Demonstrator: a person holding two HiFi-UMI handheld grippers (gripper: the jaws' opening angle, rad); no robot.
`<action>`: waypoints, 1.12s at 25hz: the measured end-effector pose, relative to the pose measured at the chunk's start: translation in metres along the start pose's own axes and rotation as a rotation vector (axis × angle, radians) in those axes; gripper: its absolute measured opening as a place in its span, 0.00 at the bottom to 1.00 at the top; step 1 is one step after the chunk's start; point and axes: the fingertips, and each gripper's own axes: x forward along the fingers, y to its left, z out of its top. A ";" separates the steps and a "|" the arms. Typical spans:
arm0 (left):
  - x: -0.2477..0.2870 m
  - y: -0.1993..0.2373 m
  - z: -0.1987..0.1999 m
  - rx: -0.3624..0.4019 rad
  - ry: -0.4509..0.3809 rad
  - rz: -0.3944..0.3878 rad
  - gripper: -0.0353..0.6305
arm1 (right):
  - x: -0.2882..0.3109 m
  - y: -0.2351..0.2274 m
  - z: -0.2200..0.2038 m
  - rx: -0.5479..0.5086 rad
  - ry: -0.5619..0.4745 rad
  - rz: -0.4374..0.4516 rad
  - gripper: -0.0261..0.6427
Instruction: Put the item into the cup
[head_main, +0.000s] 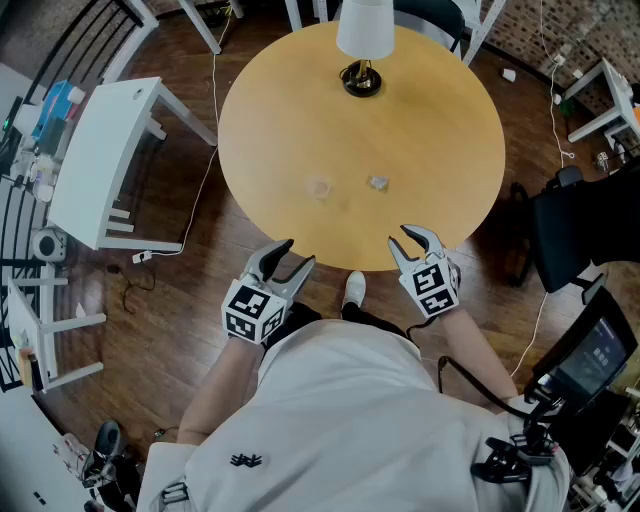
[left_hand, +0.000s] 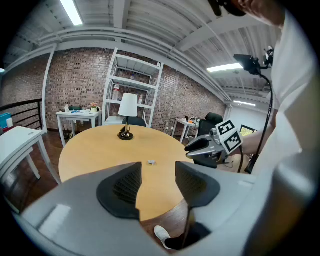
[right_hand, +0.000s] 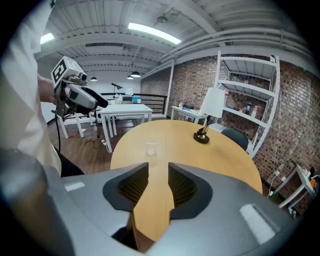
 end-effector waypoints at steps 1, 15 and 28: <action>0.006 0.003 0.003 0.003 0.001 -0.005 0.32 | 0.008 -0.007 0.000 -0.005 0.009 -0.004 0.23; 0.040 0.067 0.026 0.043 0.061 -0.088 0.32 | 0.135 -0.074 -0.023 0.055 0.161 -0.074 0.25; -0.011 0.123 0.022 -0.025 0.110 -0.046 0.32 | 0.203 -0.092 -0.037 0.161 0.331 -0.081 0.26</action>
